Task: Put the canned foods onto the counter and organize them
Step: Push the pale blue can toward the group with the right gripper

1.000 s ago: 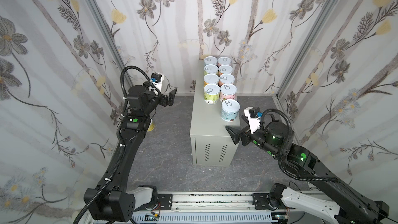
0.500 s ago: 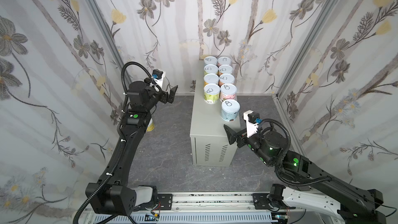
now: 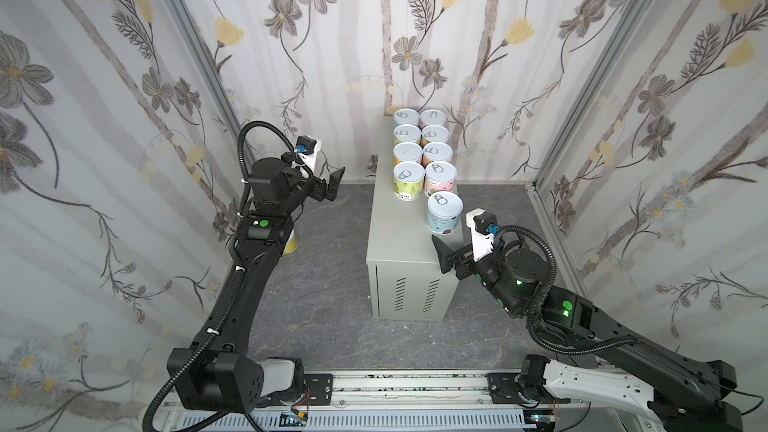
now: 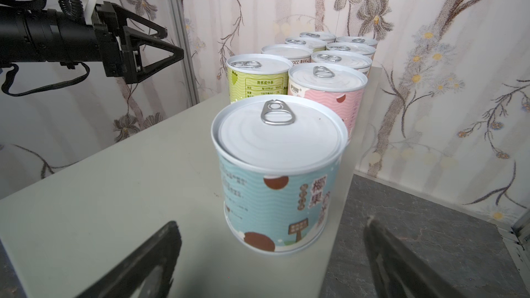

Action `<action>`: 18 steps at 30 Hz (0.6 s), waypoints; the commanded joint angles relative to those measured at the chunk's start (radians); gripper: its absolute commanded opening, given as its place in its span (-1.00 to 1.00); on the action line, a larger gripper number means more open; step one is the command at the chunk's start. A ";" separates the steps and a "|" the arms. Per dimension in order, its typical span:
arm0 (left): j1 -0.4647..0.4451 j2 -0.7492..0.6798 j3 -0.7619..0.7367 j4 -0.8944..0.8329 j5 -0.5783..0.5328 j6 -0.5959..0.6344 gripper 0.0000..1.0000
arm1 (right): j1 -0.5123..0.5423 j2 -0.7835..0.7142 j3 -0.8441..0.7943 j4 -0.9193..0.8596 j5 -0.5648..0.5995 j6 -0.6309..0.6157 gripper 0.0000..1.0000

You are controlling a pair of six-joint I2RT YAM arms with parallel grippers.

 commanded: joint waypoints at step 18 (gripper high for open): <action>0.003 0.000 -0.020 0.046 0.010 0.002 1.00 | -0.098 0.059 0.056 0.041 -0.128 0.012 0.84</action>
